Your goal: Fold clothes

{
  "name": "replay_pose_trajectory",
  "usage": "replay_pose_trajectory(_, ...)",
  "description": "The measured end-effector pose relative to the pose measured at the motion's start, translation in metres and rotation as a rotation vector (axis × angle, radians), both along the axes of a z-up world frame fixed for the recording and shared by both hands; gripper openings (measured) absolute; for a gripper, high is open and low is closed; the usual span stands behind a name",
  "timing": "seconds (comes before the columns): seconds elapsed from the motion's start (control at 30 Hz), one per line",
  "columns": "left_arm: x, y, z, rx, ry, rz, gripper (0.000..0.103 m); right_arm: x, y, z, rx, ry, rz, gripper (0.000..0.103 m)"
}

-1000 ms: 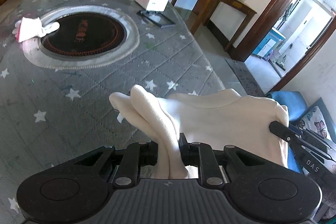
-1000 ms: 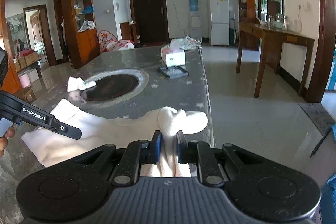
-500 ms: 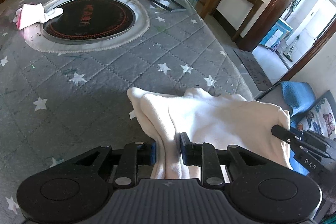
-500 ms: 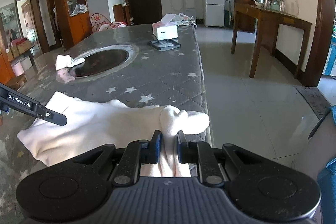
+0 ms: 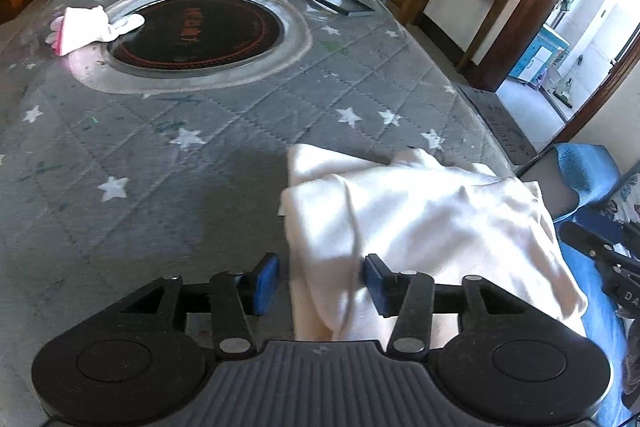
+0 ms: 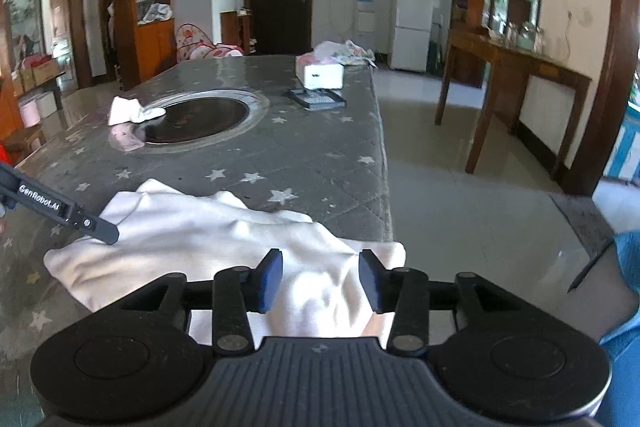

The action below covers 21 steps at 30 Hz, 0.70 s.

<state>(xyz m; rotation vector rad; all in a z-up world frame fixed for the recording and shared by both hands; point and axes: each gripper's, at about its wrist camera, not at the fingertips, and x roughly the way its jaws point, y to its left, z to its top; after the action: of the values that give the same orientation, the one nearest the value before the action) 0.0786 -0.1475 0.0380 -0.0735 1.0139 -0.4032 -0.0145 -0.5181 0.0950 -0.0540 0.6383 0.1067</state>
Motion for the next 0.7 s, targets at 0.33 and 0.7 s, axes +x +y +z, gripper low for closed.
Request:
replay_pose_trajectory(0.33, -0.007, 0.021, 0.002, 0.065, -0.039, 0.033, 0.055, -0.001, 0.026, -0.02, 0.011, 0.055, 0.072, 0.046)
replay_pose_trajectory(0.7, -0.038, 0.001, 0.02, 0.061, -0.124, -0.061, 0.055, -0.006, 0.058, -0.022, -0.004, 0.043, 0.143, 0.053)
